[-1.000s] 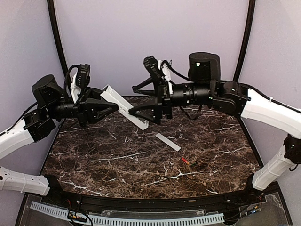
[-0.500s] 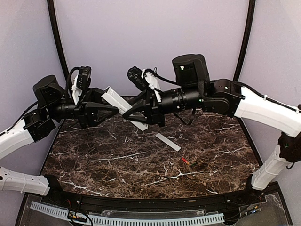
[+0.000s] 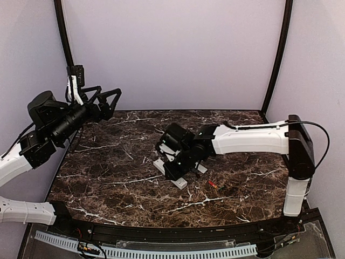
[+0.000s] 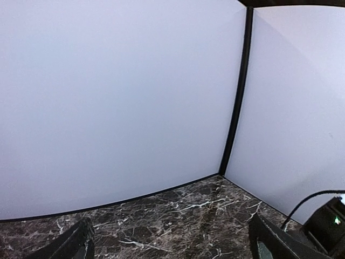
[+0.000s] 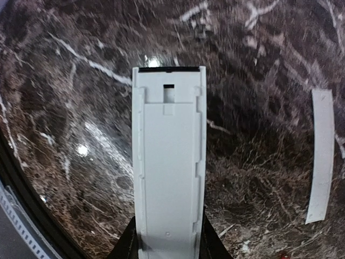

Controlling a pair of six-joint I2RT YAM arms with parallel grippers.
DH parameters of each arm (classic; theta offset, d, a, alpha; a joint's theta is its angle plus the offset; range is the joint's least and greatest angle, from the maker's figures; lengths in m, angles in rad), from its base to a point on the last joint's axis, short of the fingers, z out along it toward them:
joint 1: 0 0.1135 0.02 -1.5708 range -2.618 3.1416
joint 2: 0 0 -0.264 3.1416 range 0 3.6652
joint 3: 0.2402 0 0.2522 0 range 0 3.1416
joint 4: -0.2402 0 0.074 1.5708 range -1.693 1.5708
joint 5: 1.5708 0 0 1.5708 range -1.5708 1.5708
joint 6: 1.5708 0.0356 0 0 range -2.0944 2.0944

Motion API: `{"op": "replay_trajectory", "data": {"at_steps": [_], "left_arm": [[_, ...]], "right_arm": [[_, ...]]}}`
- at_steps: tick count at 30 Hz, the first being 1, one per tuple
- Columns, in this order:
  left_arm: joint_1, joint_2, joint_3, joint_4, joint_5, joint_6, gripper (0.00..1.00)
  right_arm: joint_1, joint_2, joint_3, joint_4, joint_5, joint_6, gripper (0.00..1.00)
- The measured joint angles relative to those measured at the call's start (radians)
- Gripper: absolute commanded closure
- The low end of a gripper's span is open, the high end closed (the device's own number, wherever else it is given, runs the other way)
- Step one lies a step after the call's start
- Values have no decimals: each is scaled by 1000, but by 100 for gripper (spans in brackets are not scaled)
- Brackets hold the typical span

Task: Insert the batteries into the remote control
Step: Place the remote control without batteries at the center of the board.

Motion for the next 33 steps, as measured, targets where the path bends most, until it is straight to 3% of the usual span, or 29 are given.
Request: {"op": "replay_trajectory", "data": {"at_steps": [10,18,22,23,27,29,31,33], "left_arm": [[0,60,0,-56,-139,5,1],[0,65,-1,-60,-147,16,1],[6,73,-1,-60,-145,20,1],[7,75,-1,-60,-145,22,1],[13,78,-1,-60,-141,26,1],[17,80,-1,-60,-139,27,1],[18,80,-1,-60,-137,27,1],[21,80,-1,-60,-134,28,1]], "right_arm": [[33,105,-77,-47,20,57,98],[39,130,-93,-34,19,72,55],[41,130,-93,-37,15,53,9],[41,130,-92,-39,14,44,3],[41,114,-90,-55,23,-8,3],[31,64,-90,-78,36,-25,20],[15,-4,-91,-100,49,-30,46],[-29,-95,-98,-133,59,-11,57]]}}
